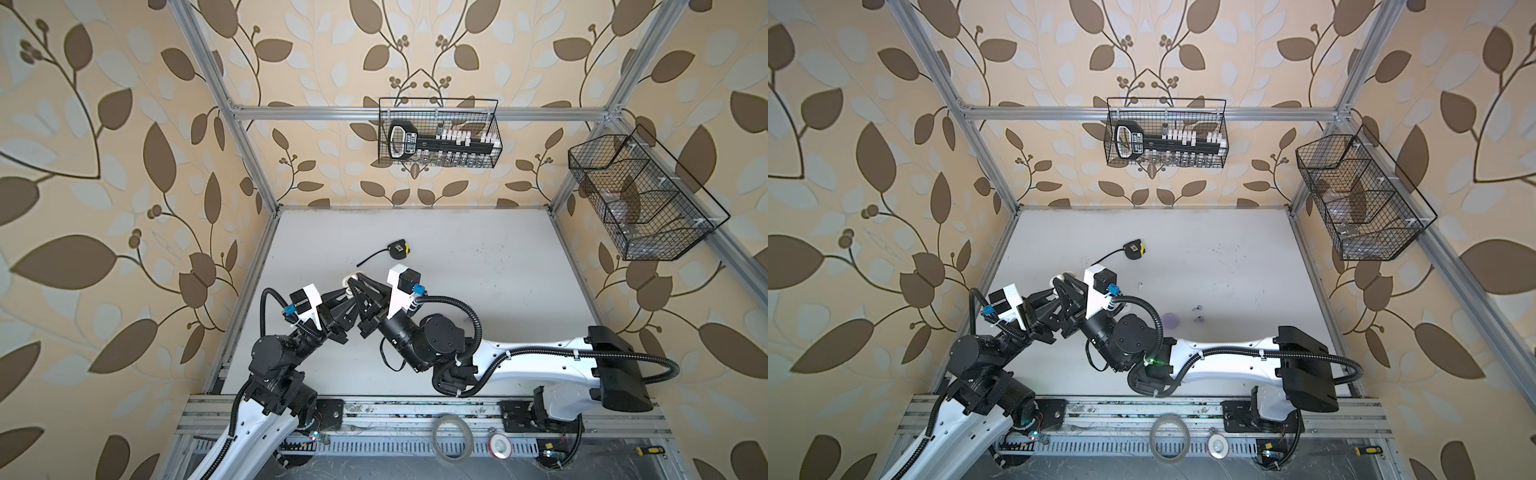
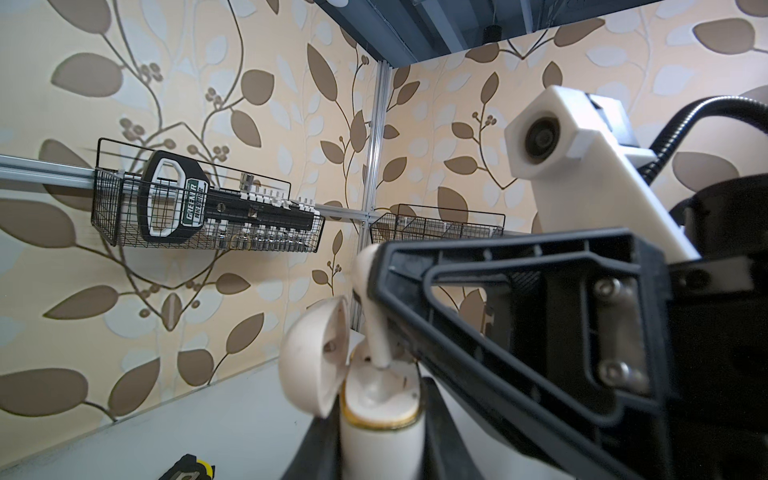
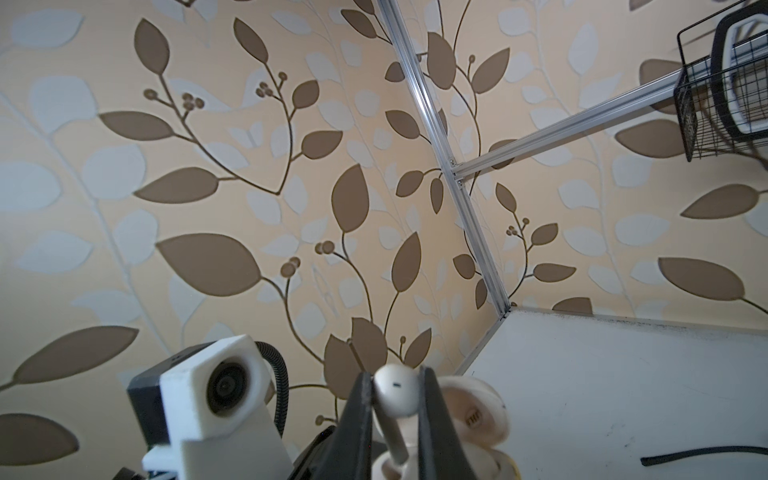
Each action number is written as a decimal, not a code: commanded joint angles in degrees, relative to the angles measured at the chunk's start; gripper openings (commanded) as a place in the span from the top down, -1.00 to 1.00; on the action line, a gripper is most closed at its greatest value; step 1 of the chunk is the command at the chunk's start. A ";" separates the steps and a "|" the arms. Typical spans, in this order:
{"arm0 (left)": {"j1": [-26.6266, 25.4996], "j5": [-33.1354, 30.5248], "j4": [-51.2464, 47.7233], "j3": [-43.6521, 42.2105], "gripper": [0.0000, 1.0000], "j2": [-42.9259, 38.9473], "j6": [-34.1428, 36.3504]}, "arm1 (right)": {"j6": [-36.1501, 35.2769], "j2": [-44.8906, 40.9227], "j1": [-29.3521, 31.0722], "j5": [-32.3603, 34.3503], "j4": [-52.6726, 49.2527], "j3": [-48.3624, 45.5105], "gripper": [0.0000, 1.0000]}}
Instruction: Insert the wireless bluetooth earbuds into the charging case
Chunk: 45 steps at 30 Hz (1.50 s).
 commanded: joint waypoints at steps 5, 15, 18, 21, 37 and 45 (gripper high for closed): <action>-0.11 3.92 8.98 2.05 1.00 -1.37 1.04 | -2.16 2.80 1.74 3.25 -4.09 0.39 1.00; -0.11 4.33 9.04 1.86 1.00 -3.08 0.98 | -1.58 3.69 1.74 5.60 -3.67 -0.31 0.98; -0.05 4.67 9.17 1.73 1.00 -3.44 0.96 | -1.13 3.62 1.40 6.87 -3.84 -0.47 0.99; -0.10 5.02 9.67 1.49 1.00 -3.52 1.30 | -0.79 3.54 1.22 6.51 -4.18 -0.53 0.98; -0.12 0.14 -0.09 2.33 1.00 -3.77 7.32 | 1.24 -6.17 1.97 6.20 -12.38 -2.31 1.00; -0.12 -4.61 -1.47 0.90 1.00 0.79 11.36 | 5.37 -19.54 1.41 8.76 -26.07 -6.51 1.00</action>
